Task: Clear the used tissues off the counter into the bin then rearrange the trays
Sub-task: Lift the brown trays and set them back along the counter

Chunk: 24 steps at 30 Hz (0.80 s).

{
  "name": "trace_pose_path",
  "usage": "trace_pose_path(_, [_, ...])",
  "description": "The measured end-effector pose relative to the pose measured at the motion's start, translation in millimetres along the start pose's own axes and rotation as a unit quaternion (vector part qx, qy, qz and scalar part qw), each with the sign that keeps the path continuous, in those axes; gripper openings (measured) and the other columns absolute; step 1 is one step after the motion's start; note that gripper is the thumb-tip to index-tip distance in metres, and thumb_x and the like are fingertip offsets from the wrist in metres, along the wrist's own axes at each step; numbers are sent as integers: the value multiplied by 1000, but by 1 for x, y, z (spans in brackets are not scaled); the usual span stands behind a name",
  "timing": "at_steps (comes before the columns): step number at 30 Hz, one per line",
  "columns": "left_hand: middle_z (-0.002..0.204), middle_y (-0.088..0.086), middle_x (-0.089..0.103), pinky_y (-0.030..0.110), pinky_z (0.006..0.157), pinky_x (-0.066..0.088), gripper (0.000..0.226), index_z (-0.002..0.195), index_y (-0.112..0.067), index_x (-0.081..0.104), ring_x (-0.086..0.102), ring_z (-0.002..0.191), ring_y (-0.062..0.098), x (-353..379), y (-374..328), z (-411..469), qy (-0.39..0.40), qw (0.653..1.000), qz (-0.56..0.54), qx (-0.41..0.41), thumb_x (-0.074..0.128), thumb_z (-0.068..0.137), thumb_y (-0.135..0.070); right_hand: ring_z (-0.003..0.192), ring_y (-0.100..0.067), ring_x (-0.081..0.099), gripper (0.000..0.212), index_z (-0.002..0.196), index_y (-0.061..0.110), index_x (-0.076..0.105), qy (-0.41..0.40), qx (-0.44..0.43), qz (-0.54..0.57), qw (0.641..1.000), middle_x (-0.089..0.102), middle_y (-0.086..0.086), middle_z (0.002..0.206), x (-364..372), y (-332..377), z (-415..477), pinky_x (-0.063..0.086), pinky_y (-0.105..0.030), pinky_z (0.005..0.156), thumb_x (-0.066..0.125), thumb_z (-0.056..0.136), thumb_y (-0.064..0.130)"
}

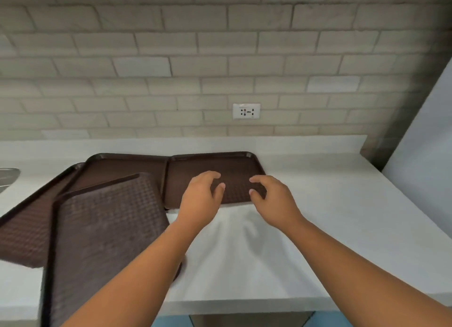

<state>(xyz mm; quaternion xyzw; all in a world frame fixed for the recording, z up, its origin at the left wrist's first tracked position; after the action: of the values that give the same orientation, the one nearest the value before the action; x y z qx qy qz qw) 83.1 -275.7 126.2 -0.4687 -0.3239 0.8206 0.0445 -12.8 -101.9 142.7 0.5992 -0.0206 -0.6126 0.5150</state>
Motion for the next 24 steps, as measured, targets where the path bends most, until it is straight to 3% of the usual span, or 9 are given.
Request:
trace_pose_path(6, [135,-3,57,34,101,46,38,134,-19,55,49,124,17,-65,143,-6,-12,993,56,-105,54,99,-33,110,-11,59,36,130,23,59,121,-3,29,992,63,7,123,122,57,40,49,-27,96,59,94,28])
trace_pose_path(12, [134,2,59,42,102,46,38,132,-17,58,49,126,26,-123,265,-33,-11,962,180,-206,56,96,-27,99,-18,62,26,116,19,64,190,-4,-21,981,67,3,109,218,90,55,50,-30,85,60,91,27])
trace_pose_path(16, [138,8,55,47,98,45,40,132,-16,57,49,122,35,-149,306,-53,-16,929,256,-267,58,93,-27,106,-22,59,35,127,17,56,215,16,-67,974,56,-2,122,252,94,53,47,-31,88,58,93,26])
trace_pose_path(20, [148,17,38,54,101,42,48,139,-14,43,40,125,41,-158,329,-66,-39,904,244,-350,54,93,-23,109,-25,58,39,132,14,52,224,57,-87,969,55,-6,126,270,92,54,50,-35,92,55,94,22])
trace_pose_path(24, [146,20,35,54,103,41,51,146,-11,31,41,125,42,-156,337,-73,-58,903,156,-395,44,97,-13,81,-21,56,18,110,16,59,238,94,-116,960,65,-5,104,280,90,52,46,-29,69,49,95,15])
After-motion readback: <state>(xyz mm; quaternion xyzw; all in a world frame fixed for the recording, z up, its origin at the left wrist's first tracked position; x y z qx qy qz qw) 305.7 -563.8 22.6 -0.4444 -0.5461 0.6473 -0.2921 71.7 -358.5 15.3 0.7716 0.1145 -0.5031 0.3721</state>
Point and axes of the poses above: each hand's wrist, its own z-axis towards the middle knuckle, its own x-axis out of the palm, y = z × x, the point moved 2 cm from there along z, towards the middle knuckle
